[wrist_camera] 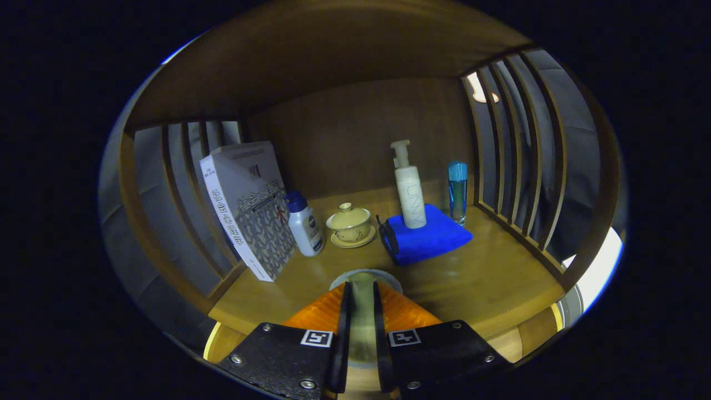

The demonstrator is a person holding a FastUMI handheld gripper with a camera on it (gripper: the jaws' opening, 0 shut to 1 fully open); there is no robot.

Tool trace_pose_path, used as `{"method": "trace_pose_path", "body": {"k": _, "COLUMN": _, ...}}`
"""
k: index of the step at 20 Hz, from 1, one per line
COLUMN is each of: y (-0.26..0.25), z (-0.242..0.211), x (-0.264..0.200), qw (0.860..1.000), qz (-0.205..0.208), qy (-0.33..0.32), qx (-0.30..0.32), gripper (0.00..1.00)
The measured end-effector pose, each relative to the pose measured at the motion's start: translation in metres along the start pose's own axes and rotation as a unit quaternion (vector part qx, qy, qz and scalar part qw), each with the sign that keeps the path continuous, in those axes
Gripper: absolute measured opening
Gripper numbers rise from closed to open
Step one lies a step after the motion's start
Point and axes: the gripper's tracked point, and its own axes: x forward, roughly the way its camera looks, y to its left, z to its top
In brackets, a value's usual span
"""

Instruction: Pull open the drawer, take out the items inside it, and place them on the countertop above the cabinet.

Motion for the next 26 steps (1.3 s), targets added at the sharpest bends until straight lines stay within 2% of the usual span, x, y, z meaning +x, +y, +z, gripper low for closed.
{"method": "trace_pose_path", "body": {"k": 6, "y": -0.011, "z": 0.005, "x": 0.028, "qw": 1.000, "qz": -0.029, "qy": -0.002, "qx": -0.008, "gripper": 0.24}}
{"method": "trace_pose_path", "body": {"k": 10, "y": -0.012, "z": 0.012, "x": 0.029, "qw": 0.999, "qz": -0.039, "qy": -0.022, "qx": -0.021, "gripper": 0.41}}
{"method": "trace_pose_path", "body": {"k": 13, "y": -0.014, "z": 0.018, "x": 0.017, "qw": 0.997, "qz": -0.058, "qy": -0.044, "qx": -0.041, "gripper": 0.87}}
{"method": "trace_pose_path", "body": {"k": 14, "y": -0.013, "z": 0.019, "x": 0.011, "qw": 0.996, "qz": -0.060, "qy": -0.051, "qx": -0.045, "gripper": 0.93}}
{"method": "trace_pose_path", "body": {"k": 20, "y": -0.004, "z": 0.024, "x": -0.048, "qw": 0.988, "qz": -0.055, "qy": -0.133, "qx": -0.064, "gripper": 0.94}}
{"method": "trace_pose_path", "body": {"k": 24, "y": 0.004, "z": 0.012, "x": -0.086, "qw": 0.988, "qz": -0.034, "qy": -0.143, "qx": -0.055, "gripper": 0.94}}
{"method": "trace_pose_path", "body": {"k": 26, "y": 0.000, "z": 0.010, "x": -0.103, "qw": 0.984, "qz": -0.039, "qy": -0.162, "qx": -0.061, "gripper": 0.94}}
